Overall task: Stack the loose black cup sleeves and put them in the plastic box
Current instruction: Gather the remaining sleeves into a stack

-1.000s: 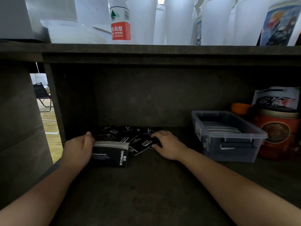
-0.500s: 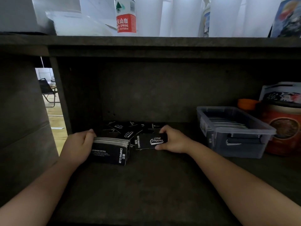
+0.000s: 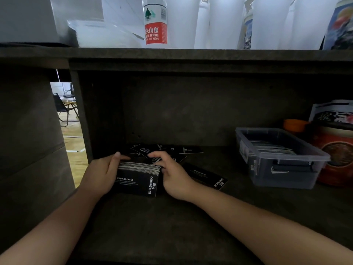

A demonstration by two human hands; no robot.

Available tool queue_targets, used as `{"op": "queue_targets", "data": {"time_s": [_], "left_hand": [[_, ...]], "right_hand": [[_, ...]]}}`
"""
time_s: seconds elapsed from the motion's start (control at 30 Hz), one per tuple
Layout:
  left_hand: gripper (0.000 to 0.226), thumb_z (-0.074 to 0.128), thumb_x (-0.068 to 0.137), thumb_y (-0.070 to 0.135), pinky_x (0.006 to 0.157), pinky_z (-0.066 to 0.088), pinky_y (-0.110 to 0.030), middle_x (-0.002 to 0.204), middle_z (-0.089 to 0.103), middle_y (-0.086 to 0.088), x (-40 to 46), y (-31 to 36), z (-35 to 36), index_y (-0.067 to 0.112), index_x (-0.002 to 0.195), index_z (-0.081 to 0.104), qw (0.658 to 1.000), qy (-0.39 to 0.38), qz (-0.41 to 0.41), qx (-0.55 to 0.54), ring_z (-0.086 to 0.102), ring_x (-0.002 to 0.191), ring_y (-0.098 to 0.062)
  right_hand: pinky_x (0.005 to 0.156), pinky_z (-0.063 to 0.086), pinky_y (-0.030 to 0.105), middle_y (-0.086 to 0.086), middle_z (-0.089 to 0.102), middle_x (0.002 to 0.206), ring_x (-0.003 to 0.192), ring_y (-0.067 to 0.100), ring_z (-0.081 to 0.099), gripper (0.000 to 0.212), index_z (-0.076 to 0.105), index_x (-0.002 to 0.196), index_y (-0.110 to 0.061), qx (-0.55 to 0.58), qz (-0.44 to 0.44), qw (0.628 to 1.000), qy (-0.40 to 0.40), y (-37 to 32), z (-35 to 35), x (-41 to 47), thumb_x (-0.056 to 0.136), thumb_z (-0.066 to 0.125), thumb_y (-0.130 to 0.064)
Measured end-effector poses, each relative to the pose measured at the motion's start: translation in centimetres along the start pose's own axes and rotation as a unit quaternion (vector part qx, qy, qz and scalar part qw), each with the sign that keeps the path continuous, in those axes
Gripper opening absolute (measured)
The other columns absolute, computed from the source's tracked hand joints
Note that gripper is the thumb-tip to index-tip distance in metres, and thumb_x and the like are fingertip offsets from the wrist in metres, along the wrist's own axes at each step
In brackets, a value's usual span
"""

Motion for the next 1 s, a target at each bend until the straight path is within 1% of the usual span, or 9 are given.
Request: {"op": "queue_targets", "data": {"time_s": [0.1,0.17,0.33,0.43,0.53,0.63,0.73,0.87,1.0], "left_hand": [[0.037,0.025,0.1,0.05,0.077,0.05,-0.03,0.092,0.068,0.015,-0.1,0.1,-0.1,0.048,0.097,0.062,1.0,-0.014,0.017,-0.005,0.062,0.088,-0.001],[0.04,0.029,0.102,0.045,0.075,0.052,-0.032,0.085,0.069,0.014,0.0,0.0,0.1,0.039,0.09,0.066,1.0,-0.015,0.015,-0.009,0.063,0.083,-0.001],[0.047,0.024,0.096,0.047,0.065,0.046,-0.031,0.075,0.064,0.006,0.1,0.2,0.6,0.024,0.085,0.064,0.999,0.01,0.008,0.047,0.061,0.074,-0.011],[0.044,0.029,0.1,0.038,0.062,0.043,-0.031,0.074,0.063,0.0,0.0,0.3,0.6,0.017,0.088,0.065,0.996,0.045,0.013,0.082,0.058,0.07,-0.015],[0.04,0.033,0.102,0.032,0.06,0.042,-0.032,0.072,0.06,-0.003,-0.1,0.6,0.6,0.012,0.086,0.064,0.99,0.068,0.012,0.125,0.055,0.066,-0.018],[0.039,0.034,0.102,0.033,0.06,0.043,-0.031,0.073,0.06,-0.003,0.0,0.7,0.5,0.015,0.085,0.064,0.988,0.069,0.011,0.139,0.056,0.066,-0.018],[0.039,0.032,0.102,0.035,0.06,0.039,-0.03,0.074,0.061,-0.002,0.0,0.6,0.5,0.018,0.085,0.062,0.992,0.048,-0.004,0.114,0.056,0.068,-0.016],[0.041,0.03,0.103,0.033,0.056,0.034,-0.026,0.072,0.06,-0.003,0.1,0.6,0.5,0.015,0.082,0.06,0.995,0.036,-0.01,0.097,0.052,0.065,-0.009],[0.043,0.028,0.103,0.034,0.059,0.036,-0.03,0.072,0.061,-0.004,0.1,0.4,0.5,0.015,0.082,0.061,0.995,0.033,-0.01,0.099,0.054,0.067,-0.012]], "right_hand": [[0.096,0.046,0.017,0.0,0.055,0.128,0.112,0.007,0.057,0.065,0.031,0.144,-0.027,0.037,0.0,0.999,-0.011,0.5,-0.1,-0.1,0.093,0.044,0.011],[0.094,0.053,0.03,0.006,0.062,0.124,0.111,0.015,0.062,0.053,0.041,0.135,-0.032,0.069,0.025,0.997,0.023,1.2,-0.5,0.0,0.098,0.041,0.006],[0.062,0.058,0.025,0.003,0.069,0.084,0.075,0.014,0.068,0.013,0.059,0.106,-0.026,0.0,0.051,0.994,0.097,1.1,-1.8,-0.2,0.097,0.055,-0.016],[0.071,0.058,0.031,-0.002,0.07,0.092,0.079,0.008,0.066,0.019,0.061,0.112,-0.023,-0.215,-0.012,0.971,0.103,0.8,-4.0,-0.1,0.098,0.053,-0.032],[0.08,0.054,0.034,-0.002,0.066,0.113,0.098,0.013,0.064,0.036,0.05,0.127,-0.028,-0.438,-0.026,0.898,0.032,1.3,-6.8,-0.3,0.095,0.053,-0.045],[0.095,0.048,0.036,0.001,0.051,0.136,0.12,0.018,0.052,0.066,0.042,0.137,-0.027,-0.403,0.114,0.908,-0.024,2.7,-9.8,-0.8,0.083,0.061,-0.06],[0.097,0.044,0.031,0.002,0.045,0.141,0.121,0.016,0.048,0.089,0.027,0.147,-0.03,-0.328,0.227,0.912,-0.097,3.4,-11.9,-1.6,0.075,0.074,-0.056],[0.096,0.047,0.03,0.0,0.048,0.137,0.117,0.014,0.052,0.085,0.031,0.144,-0.032,-0.286,0.24,0.921,-0.111,3.6,-12.5,-1.7,0.075,0.079,-0.042],[0.078,0.047,0.021,0.001,0.049,0.133,0.109,0.013,0.053,0.083,0.033,0.144,-0.028,-0.251,0.253,0.928,-0.113,3.4,-12.0,-1.7,0.076,0.08,-0.032]]}}
Point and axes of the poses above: each hand's wrist, its own x-axis towards the middle knuckle, its own z-axis out of the palm, y = z × x, the point moved 2 cm from there along x, towards the middle knuckle
